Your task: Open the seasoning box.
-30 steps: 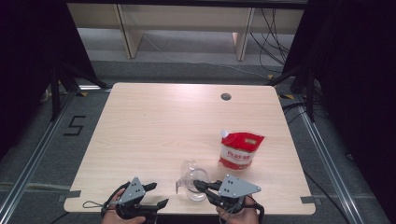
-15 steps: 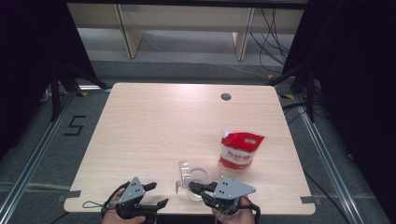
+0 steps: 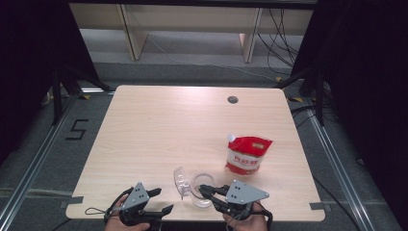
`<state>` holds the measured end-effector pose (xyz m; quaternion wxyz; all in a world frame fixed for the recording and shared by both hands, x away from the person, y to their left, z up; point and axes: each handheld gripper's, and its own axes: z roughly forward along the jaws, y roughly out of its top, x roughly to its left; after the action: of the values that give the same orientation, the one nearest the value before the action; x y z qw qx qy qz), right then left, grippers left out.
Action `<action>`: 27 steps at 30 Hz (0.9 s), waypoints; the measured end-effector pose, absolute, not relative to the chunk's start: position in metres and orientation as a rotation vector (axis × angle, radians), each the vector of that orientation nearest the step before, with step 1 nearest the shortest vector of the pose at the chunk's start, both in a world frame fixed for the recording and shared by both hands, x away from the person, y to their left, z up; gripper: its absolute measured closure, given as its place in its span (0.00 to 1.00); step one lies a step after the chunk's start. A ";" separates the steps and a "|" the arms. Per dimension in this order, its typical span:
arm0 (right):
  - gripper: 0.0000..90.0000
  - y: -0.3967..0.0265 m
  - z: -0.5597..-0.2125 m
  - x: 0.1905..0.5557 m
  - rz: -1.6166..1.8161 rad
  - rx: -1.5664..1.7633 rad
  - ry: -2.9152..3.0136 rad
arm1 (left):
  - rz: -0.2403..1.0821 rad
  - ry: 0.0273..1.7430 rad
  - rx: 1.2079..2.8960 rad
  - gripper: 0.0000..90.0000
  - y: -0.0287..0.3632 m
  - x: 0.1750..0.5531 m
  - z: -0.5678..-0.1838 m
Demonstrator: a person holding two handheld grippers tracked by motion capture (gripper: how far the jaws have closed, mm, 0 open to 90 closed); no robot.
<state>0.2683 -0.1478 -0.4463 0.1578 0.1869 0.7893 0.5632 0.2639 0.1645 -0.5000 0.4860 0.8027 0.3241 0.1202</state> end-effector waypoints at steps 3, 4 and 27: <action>0.86 -0.162 -0.447 0.269 1.610 0.596 2.234 | 0.272 0.798 1.923 0.30 0.164 0.265 -0.500; 0.84 -0.166 -0.447 0.273 1.601 0.560 2.201 | 0.266 0.796 1.929 0.29 0.165 0.265 -0.500; 0.50 -0.249 -0.461 0.281 1.505 0.828 2.119 | 0.236 0.812 1.915 0.18 0.163 0.265 -0.498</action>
<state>0.2805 -0.2494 -0.4606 0.2052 0.2970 0.7603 0.5401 0.2646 0.1627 -0.4980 0.5005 0.7919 0.3359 0.0976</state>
